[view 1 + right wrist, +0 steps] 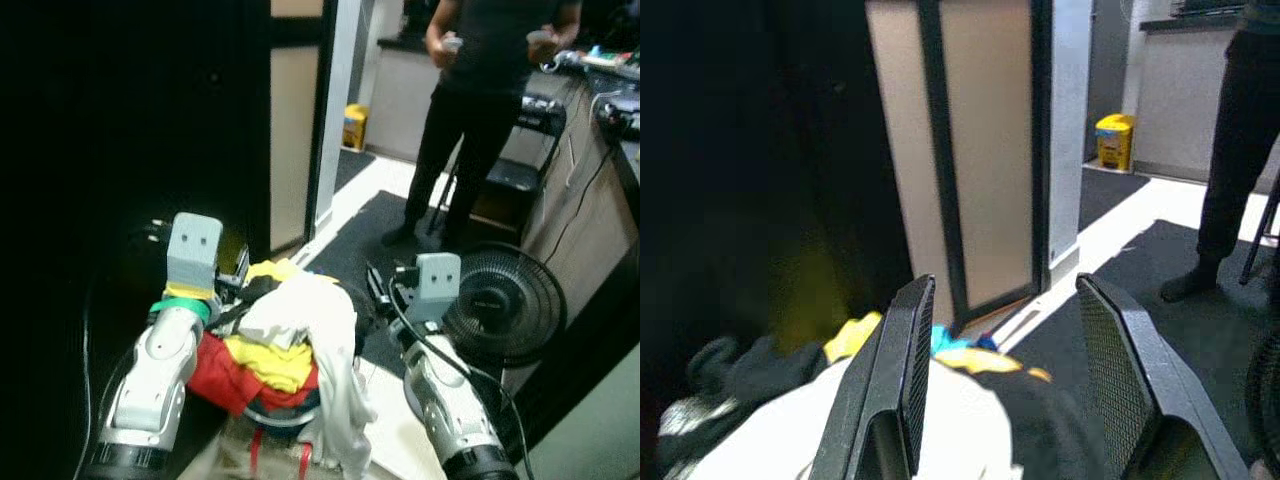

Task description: Clothes washing

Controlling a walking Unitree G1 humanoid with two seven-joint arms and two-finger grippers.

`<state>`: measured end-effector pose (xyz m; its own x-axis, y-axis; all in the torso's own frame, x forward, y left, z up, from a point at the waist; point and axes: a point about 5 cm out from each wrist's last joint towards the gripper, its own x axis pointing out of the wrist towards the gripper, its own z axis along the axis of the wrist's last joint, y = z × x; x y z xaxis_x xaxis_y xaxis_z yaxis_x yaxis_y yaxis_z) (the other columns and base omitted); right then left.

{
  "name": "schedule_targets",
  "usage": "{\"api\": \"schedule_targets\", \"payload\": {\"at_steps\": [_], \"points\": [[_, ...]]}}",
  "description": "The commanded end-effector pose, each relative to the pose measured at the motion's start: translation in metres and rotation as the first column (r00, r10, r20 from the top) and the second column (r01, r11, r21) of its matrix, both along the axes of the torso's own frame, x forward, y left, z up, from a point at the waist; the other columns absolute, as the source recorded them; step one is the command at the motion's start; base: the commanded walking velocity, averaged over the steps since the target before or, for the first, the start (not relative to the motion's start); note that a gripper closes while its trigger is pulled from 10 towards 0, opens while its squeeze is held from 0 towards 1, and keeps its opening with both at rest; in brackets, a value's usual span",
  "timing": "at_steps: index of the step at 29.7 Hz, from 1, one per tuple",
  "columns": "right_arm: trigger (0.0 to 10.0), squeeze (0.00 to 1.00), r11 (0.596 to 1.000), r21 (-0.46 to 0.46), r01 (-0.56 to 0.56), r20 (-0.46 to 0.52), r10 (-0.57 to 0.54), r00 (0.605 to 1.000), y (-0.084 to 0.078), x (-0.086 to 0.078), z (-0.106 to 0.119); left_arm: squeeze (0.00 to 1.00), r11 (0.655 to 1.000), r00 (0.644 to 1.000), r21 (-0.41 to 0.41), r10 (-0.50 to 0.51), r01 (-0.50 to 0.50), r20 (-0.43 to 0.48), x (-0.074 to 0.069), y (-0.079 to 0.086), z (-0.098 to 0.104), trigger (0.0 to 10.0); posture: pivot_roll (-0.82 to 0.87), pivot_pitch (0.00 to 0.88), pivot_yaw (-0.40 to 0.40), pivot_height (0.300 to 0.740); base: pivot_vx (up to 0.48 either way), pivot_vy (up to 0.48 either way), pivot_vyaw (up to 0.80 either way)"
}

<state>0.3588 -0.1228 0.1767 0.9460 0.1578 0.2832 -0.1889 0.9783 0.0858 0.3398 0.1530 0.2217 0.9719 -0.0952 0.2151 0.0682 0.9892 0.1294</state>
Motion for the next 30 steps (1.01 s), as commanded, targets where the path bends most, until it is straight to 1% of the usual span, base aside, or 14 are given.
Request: {"api": "schedule_targets", "payload": {"at_steps": [1,18,24,25,30], "points": [[10.0,0.00,1.000,0.000,0.012,-0.013,-0.012,1.000,-0.0025,-0.0004,-0.0042,0.00,1.000,1.000,0.008,-0.003,0.003,-0.004,0.0002,-0.0023,-0.0028,10.0,0.02,0.013,0.014,0.740,0.428,0.000,0.00],[10.0,0.00,1.000,-0.004,0.017,-0.014,-0.017,1.000,-0.0039,0.0000,-0.0062,0.00,1.000,1.000,0.009,0.000,0.000,-0.005,0.0010,-0.0018,-0.0038,10.0,0.02,0.013,0.016,0.740,0.418,0.000,0.00],[10.0,0.00,1.000,-0.005,0.018,-0.017,-0.018,1.000,-0.0040,0.0001,-0.0075,0.00,1.000,1.000,-0.006,0.010,-0.011,-0.015,0.0010,-0.0008,-0.0053,10.0,0.02,0.013,0.015,0.740,0.000,0.000,0.00],[10.0,0.00,1.000,-0.007,0.017,-0.018,-0.017,1.000,-0.0041,-0.0001,-0.0082,0.00,1.000,1.000,-0.009,-0.002,0.002,-0.014,0.0003,-0.0016,-0.0055,10.0,0.02,0.012,0.015,0.740,0.000,0.000,0.00],[10.0,0.00,1.000,-0.016,0.016,-0.029,-0.017,0.999,-0.0047,-0.0011,-0.0130,0.00,1.000,1.000,0.001,-0.010,0.010,-0.020,-0.0015,-0.0019,-0.0095,10.0,0.02,0.008,0.014,0.740,0.000,0.000,0.00]]}}
